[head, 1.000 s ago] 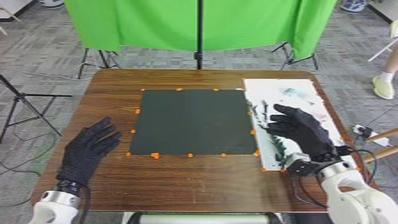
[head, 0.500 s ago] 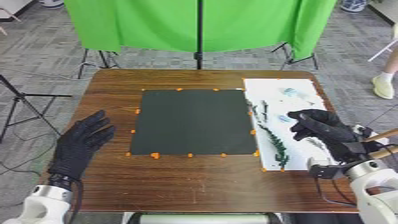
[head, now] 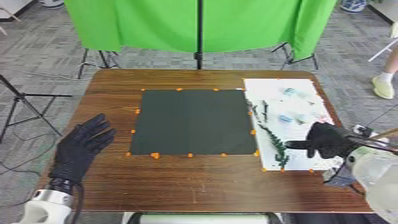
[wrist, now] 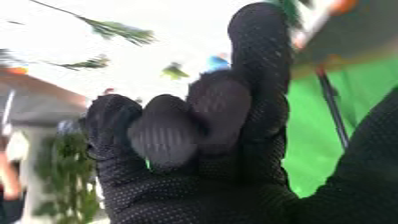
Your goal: Arrange flowers
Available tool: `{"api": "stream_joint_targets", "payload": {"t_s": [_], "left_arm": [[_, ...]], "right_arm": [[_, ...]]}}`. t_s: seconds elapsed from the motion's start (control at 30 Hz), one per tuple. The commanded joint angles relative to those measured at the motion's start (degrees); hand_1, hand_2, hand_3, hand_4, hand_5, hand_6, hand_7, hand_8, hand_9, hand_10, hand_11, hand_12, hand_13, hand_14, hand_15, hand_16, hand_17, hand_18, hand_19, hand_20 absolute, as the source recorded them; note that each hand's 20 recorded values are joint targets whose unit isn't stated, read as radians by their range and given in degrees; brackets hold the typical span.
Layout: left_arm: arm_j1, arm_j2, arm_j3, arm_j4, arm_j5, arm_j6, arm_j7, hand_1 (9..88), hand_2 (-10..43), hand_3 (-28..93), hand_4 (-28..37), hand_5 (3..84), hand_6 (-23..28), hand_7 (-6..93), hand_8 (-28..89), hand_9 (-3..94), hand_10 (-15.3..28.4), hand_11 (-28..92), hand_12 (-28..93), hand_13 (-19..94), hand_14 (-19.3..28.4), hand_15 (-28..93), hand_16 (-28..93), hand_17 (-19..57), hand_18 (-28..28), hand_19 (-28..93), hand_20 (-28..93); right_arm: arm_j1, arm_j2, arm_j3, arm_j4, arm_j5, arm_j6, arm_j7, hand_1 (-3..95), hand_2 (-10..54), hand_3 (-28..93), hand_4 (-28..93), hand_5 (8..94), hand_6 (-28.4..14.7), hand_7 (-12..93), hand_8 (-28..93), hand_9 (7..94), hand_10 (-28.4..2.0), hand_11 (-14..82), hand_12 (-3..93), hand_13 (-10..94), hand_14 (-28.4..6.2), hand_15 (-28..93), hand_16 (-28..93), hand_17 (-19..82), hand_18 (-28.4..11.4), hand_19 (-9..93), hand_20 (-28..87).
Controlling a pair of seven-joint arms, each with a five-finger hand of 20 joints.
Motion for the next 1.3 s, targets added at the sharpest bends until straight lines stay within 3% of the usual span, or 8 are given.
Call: {"api": "stream_joint_targets", "payload": {"t_s": [0.03, 0.17, 0.5, 0.63, 0.73, 0.87, 1.3], "left_arm": [[-0.4, 0.32, 0.77, 0.7, -0.24, -0.23, -0.78, 23.8, -0.6, 68, -26.9, 35.5, 4.6, 19.2, -8, 31.0, 12.6, 23, 17, 25, 15.9, 36, -1, -7.8, 20.9, 51, 6], [-0.41, 0.35, 0.92, 0.72, -0.31, 0.03, -1.11, 23.8, -0.5, 68, -27.0, 35.6, 4.7, 19.2, -8, 31.0, 12.6, 23, 17, 25, 16.0, 36, -1, -7.8, 20.9, 51, 6], [-0.86, 0.65, 1.41, 0.91, -0.41, -0.05, -1.36, 23.5, -0.1, 68, -27.2, 35.9, 4.7, 19.2, -8, 31.5, 12.7, 23, 17, 25, 16.1, 36, -1, -7.8, 21.0, 51, 6], [-1.03, 0.61, 1.5, 0.96, -0.24, -0.47, -1.51, 23.6, 0.0, 68, -27.2, 35.9, 4.8, 19.2, -8, 31.5, 12.7, 23, 17, 25, 16.1, 36, -1, -7.8, 21.0, 51, 6], [-0.87, 0.58, 1.47, 0.91, -0.28, -0.27, -1.58, 23.6, 0.0, 68, -27.2, 35.9, 4.7, 19.2, -8, 31.5, 12.7, 23, 17, 25, 16.1, 37, -1, -7.8, 21.0, 51, 6], [-0.53, 0.65, 1.35, 0.8, -0.32, -0.14, -1.42, 23.6, 0.0, 68, -27.3, 35.9, 4.7, 19.2, -8, 31.6, 12.7, 23, 17, 25, 16.1, 37, -1, -7.9, 21.0, 51, 6], [-0.63, 0.41, 1.33, 0.79, -0.33, -0.07, -1.39, 23.6, 0.1, 68, -27.3, 35.9, 4.8, 19.2, -8, 31.6, 12.8, 23, 17, 25, 16.0, 37, -1, -7.9, 21.0, 51, 6]], "right_arm": [[1.32, 0.52, -6.11, 1.57, -0.19, -1.3, 3.3, 32.5, -5.7, 24, -20, 88.1, 0.7, 43, -13, 89.4, -11.5, 55.5, 35.3, 77, -12.7, 79, 34, 45, -22.8, 93, 61], [3.44, 0.99, -8.17, 2.07, 0.18, -2.52, 3.05, 30.0, -5.3, 33, -25, 87.9, 0.5, 43, -12, 89.4, -11.7, 55.3, 35.3, 77, -12.7, 79, 34, 45, -22.9, 93, 61], [15.44, 5.54, -18.45, 6.98, 1.07, -5.56, 2.35, 28.5, -3.4, 34, -26, 89.2, 0.4, 42, -12, 90.1, -11.5, 55.9, 35.0, 78, -12.9, 79, 34, 46, -23.0, 93, 63], [18.5, 7.97, -21.46, 9.1, -0.99, -3.34, 2.06, 20.7, -5.1, 57, -28, 89.2, 0.3, 42, -12, 90.1, -11.5, 56.0, 34.7, 78, -12.8, 79, 34, 46, -23.0, 93, 63], [20.81, 8.97, -23.08, 10.08, -1.93, -4.66, 2.76, 19.0, -5.6, 63, -28, 89.3, 0.3, 42, -12, 90.2, -11.4, 56.1, 34.8, 78, -12.6, 79, 34, 46, -22.9, 93, 63], [23.88, 9.12, -25.63, 11.06, -1.22, -7.8, 3.33, 19.5, -5.9, 64, -28, 88.7, 0.5, 43, -12, 89.9, -11.4, 56.0, 35.3, 78, -12.5, 79, 34, 46, -22.8, 93, 63], [24.57, 6.22, -27.39, 10.59, 1.29, -10.26, 1.8, 21.2, -5.4, 61, -28, 86.5, 0.5, 43, -13, 88.1, -11.6, 55.8, 35.0, 77, -12.6, 79, 34, 45, -22.5, 93, 61]]}}
